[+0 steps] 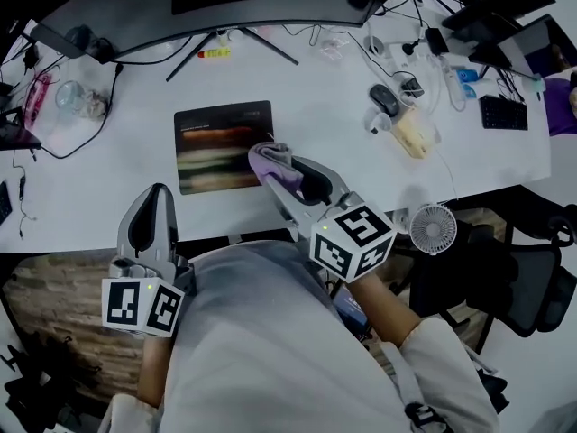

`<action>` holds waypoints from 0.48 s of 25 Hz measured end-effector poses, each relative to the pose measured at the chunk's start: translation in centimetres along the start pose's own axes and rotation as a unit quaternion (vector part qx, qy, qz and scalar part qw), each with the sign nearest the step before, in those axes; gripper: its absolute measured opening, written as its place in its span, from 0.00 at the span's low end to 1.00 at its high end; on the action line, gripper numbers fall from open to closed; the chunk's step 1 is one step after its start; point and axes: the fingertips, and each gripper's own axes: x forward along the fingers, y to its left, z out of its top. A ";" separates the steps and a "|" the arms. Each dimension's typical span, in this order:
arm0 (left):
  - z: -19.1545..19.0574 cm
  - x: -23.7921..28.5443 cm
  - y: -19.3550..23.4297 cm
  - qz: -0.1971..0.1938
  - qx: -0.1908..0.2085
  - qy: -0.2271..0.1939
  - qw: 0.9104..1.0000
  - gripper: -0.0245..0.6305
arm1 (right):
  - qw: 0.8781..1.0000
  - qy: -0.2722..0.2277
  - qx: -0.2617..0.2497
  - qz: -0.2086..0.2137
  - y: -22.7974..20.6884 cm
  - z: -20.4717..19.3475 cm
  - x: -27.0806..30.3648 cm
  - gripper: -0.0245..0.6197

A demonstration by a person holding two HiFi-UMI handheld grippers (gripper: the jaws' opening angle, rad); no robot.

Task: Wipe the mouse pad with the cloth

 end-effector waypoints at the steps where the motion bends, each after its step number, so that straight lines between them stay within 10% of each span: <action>1: 0.1 -0.1 -0.2 -0.001 0.002 -0.002 1.000 0.04 | 1.000 -0.005 -0.004 -0.001 0.0 0.4 -0.6 0.29; 12: 0.4 -0.8 -2.0 -0.014 0.000 -0.020 1.000 0.04 | 0.997 -0.063 -0.033 -0.039 0.2 3.2 -6.4 0.29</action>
